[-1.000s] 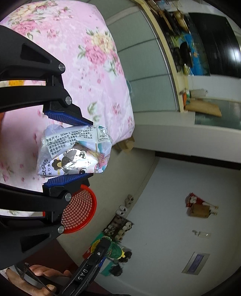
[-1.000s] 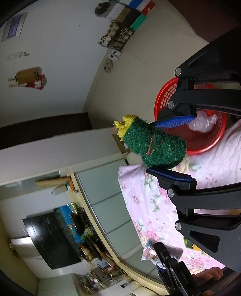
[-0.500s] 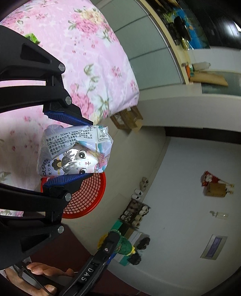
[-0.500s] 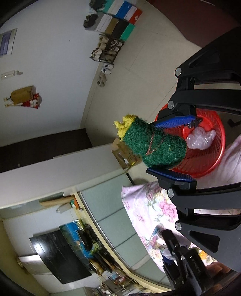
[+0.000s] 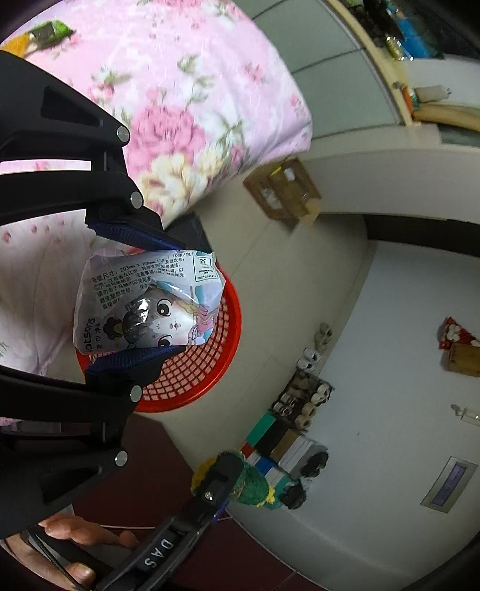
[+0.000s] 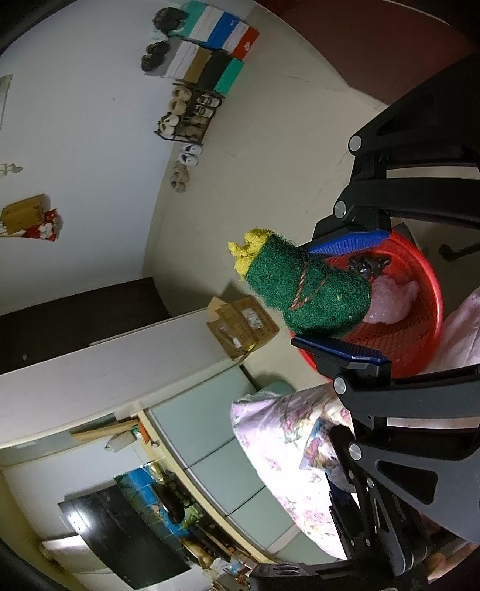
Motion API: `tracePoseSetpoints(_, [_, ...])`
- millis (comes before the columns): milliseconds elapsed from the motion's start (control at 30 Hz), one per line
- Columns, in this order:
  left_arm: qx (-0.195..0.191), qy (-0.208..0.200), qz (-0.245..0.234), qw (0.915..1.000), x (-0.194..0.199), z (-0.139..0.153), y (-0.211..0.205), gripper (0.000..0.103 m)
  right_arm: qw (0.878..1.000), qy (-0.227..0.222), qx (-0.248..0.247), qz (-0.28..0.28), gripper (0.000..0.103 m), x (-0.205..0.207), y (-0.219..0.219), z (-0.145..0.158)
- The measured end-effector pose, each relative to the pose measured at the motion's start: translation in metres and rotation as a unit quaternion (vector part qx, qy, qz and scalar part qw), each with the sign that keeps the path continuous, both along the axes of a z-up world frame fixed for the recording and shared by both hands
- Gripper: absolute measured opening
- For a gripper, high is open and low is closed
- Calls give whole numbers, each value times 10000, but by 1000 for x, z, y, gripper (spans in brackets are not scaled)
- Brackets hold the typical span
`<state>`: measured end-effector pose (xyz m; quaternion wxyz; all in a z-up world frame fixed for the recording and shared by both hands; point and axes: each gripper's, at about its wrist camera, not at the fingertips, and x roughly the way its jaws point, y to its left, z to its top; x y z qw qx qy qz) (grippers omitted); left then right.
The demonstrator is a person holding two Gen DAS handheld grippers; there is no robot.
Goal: Collect trash
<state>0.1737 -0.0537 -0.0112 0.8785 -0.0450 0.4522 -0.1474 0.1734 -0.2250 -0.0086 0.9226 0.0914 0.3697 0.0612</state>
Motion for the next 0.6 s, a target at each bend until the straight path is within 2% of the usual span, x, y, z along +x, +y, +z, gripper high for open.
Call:
tracePoseSetpoints(133, [-43,200,-99,9997,9,-20,-11,46,9998,174,41,9,40,6,-1,-11])
tracePoseSetpoints(333, [168,543,-133,9983,21,-54,-24,46,9990,407,162,3,40,17,-3,-23])
tracePoseSetpoints(600, [444,715,-190,9963,26,-74,-31,49,9968,714,345,117,41,31,-2,-39])
